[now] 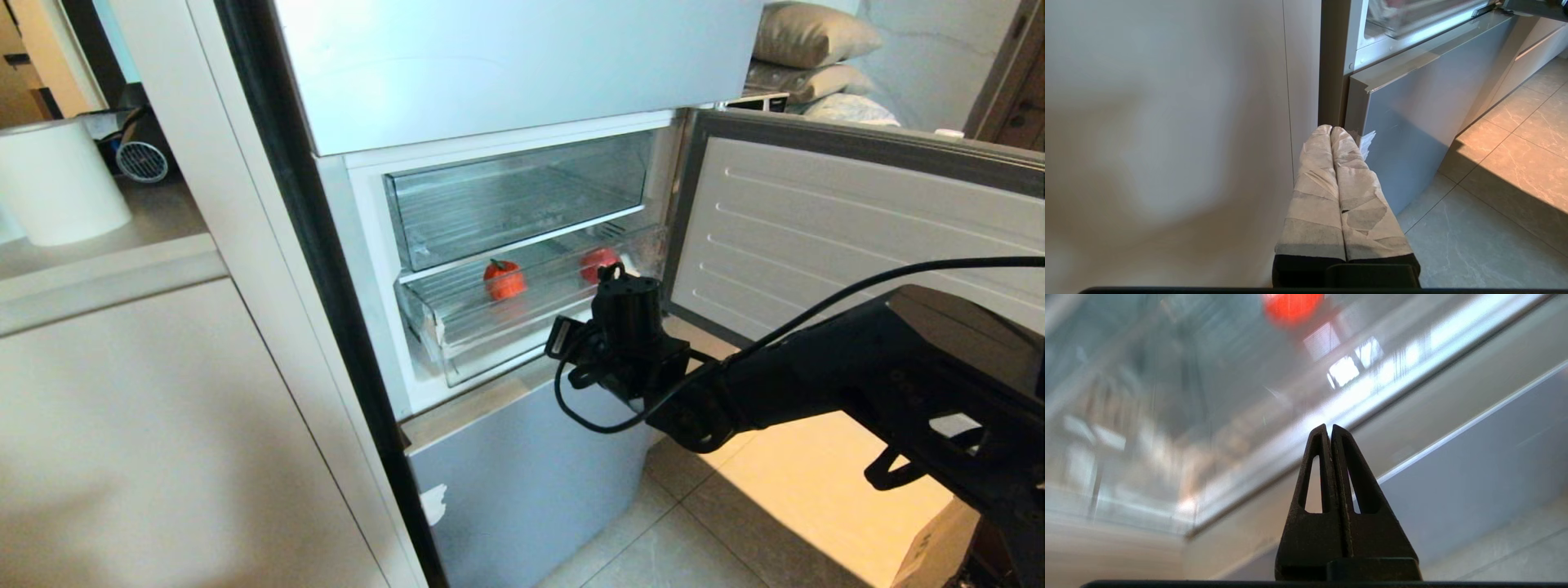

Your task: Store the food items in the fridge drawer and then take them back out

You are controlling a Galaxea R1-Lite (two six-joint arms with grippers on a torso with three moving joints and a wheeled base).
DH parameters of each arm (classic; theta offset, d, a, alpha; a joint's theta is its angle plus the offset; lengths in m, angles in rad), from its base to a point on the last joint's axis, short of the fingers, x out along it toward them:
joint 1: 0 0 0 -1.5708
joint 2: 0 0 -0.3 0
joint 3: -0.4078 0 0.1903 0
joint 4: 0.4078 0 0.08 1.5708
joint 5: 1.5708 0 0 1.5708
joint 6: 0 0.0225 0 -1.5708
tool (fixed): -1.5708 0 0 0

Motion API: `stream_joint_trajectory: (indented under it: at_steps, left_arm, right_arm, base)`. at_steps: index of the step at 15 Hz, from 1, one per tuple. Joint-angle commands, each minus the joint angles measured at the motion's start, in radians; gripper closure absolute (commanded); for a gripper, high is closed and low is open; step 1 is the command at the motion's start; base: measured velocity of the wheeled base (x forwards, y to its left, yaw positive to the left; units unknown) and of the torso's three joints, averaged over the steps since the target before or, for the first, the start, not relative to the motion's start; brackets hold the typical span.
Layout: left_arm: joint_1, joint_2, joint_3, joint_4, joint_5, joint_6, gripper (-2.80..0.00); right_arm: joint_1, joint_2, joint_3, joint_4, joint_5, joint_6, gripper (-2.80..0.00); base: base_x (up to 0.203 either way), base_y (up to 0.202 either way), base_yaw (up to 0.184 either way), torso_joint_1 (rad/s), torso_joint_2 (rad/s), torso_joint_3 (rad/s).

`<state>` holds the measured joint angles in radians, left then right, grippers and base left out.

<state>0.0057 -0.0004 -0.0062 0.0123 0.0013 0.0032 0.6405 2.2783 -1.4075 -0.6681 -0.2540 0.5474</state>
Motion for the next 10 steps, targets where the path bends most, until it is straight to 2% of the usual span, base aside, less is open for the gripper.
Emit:
stream_joint_trajectory:
  at_steps: [1, 4, 7, 10]
  left_arm:
    - [0.002, 0.000, 0.000, 0.000, 0.000, 0.000, 0.00]
    - [0.000, 0.000, 0.000, 0.000, 0.000, 0.000, 0.00]
    - [0.000, 0.000, 0.000, 0.000, 0.000, 0.000, 0.00]
    - [0.000, 0.000, 0.000, 0.000, 0.000, 0.000, 0.00]
  right_arm:
    - [0.011, -0.014, 0.022, -0.005, -0.002, 0.005, 0.00]
    - [0.032, -0.100, 0.135, -0.005, -0.002, 0.005, 0.00]
    - [0.081, -0.306, 0.296, -0.001, -0.002, -0.009, 0.00]
    - [0.116, -0.541, 0.502, 0.006, -0.004, -0.080, 0.00]
  base:
    - [0.000, 0.000, 0.000, 0.000, 0.00, 0.000]
    - [0.000, 0.000, 0.000, 0.000, 0.00, 0.000]
    - [0.000, 0.000, 0.000, 0.000, 0.00, 0.000]
    - [0.000, 0.000, 0.000, 0.000, 0.00, 0.000]
